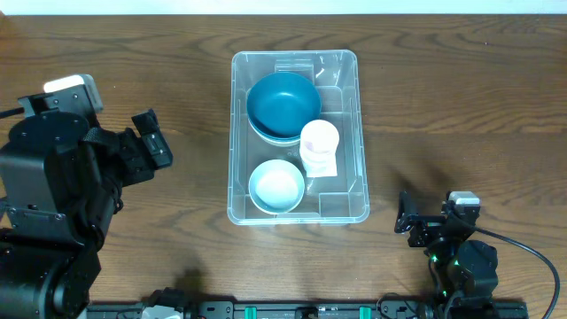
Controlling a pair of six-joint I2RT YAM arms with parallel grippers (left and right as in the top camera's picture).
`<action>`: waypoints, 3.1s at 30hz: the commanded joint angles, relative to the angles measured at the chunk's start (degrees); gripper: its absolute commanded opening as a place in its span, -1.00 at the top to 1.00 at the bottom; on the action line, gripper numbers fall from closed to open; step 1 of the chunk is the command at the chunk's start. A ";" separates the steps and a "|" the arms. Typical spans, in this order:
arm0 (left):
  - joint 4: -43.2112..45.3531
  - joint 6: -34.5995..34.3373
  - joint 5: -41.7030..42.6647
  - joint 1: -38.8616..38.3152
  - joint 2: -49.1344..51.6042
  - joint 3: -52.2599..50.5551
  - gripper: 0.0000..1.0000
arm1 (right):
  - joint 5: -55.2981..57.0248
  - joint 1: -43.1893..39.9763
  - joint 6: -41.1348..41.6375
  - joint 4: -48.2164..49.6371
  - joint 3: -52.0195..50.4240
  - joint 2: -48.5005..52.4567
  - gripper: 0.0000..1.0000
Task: Pack container
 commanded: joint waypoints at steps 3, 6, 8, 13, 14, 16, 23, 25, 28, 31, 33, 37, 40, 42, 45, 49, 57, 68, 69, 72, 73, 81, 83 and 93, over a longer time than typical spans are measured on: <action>0.00 0.11 -0.70 0.15 -0.04 -0.11 -0.96 | -0.20 -0.26 -0.76 0.07 -0.31 -0.55 -0.98; -0.66 0.55 -1.42 0.15 -0.04 -0.11 -0.96 | -0.20 -0.26 -0.76 0.07 -0.31 -0.55 -0.98; -0.76 0.48 -1.55 0.15 -0.04 -0.13 -0.96 | -0.22 -0.26 -0.76 0.07 -0.31 -0.55 -0.98; 0.90 0.11 0.39 0.20 -1.01 -4.00 -0.96 | -0.20 -0.26 -0.79 0.07 -0.31 -0.55 -0.98; 2.12 0.13 0.37 0.20 -1.60 -5.62 -0.96 | -0.20 -0.26 -0.79 0.07 -0.31 -0.55 -0.99; 5.11 0.15 0.37 0.46 -3.28 -9.64 -0.96 | -0.20 -0.26 -0.79 0.07 -0.31 -0.55 -0.99; 23.08 1.16 2.25 3.26 -12.90 -32.39 -0.96 | -0.20 -0.26 -0.79 0.07 -0.31 -0.55 -0.98; 28.39 1.66 3.54 3.85 -15.87 -38.93 -0.96 | -0.20 -0.26 -0.76 0.07 -0.31 -0.55 -0.99; 35.45 1.66 5.03 4.44 -20.90 -48.87 -0.96 | -0.20 -0.26 -0.76 0.07 -0.31 -0.55 -0.98; 39.56 1.64 5.42 4.44 -25.92 -57.05 -0.96 | -0.20 -0.26 -0.79 0.07 -0.31 -0.55 -0.99; 40.00 1.64 5.44 4.44 -29.11 -61.20 -0.96 | -0.20 -0.26 -0.79 0.07 -0.31 -0.55 -0.99; 40.30 2.08 5.40 4.44 -35.15 -68.11 -0.95 | -0.20 -0.26 -0.79 0.07 -0.31 -0.55 -0.98; 40.83 2.08 5.42 4.66 -39.78 -72.59 -0.96 | -0.20 -0.26 -0.79 0.07 -0.31 -0.55 -0.98; 40.89 2.05 5.44 4.81 -42.84 -75.19 -0.96 | -0.20 -0.26 -0.76 0.07 -0.31 -0.55 -0.99; 40.89 2.05 5.42 4.81 -47.21 -78.55 -0.96 | -0.20 -0.26 -0.79 0.07 -0.31 -0.55 -0.99; 40.89 2.05 5.44 4.81 -52.48 -82.49 -0.96 | -0.20 -0.26 -0.76 0.07 -0.31 -0.55 -0.98; 40.87 2.03 6.08 4.81 -58.88 -88.24 -0.96 | -0.20 -0.26 -0.76 0.07 -0.31 -0.55 -0.98; 40.87 2.05 6.91 4.81 -60.54 -91.69 -0.96 | -0.20 -0.26 -0.79 0.07 -0.31 -0.55 -0.98; 40.87 2.05 6.91 4.81 -60.54 -91.69 -0.96 | -0.22 -0.26 -0.76 0.07 -0.31 -0.55 -0.98; 40.83 2.05 6.88 4.81 -60.54 -91.69 -0.96 | -0.20 -0.26 -0.79 0.07 -0.31 -0.55 -0.98; 40.81 2.05 6.88 4.81 -60.52 -91.69 -0.96 | -0.22 -0.26 -0.79 0.07 -0.31 -0.55 -0.99; 40.81 2.03 6.88 4.81 -60.41 -91.69 -0.96 | -0.22 -0.26 -0.79 0.07 -0.31 -0.55 -0.98; 40.81 2.05 6.88 4.81 -60.41 -91.69 -0.96 | -0.20 -0.26 -0.79 0.07 -0.31 -0.55 -0.99; 40.81 2.05 6.88 4.81 -60.41 -91.69 -0.96 | -0.20 -0.26 -0.79 0.07 -0.31 -0.55 -0.98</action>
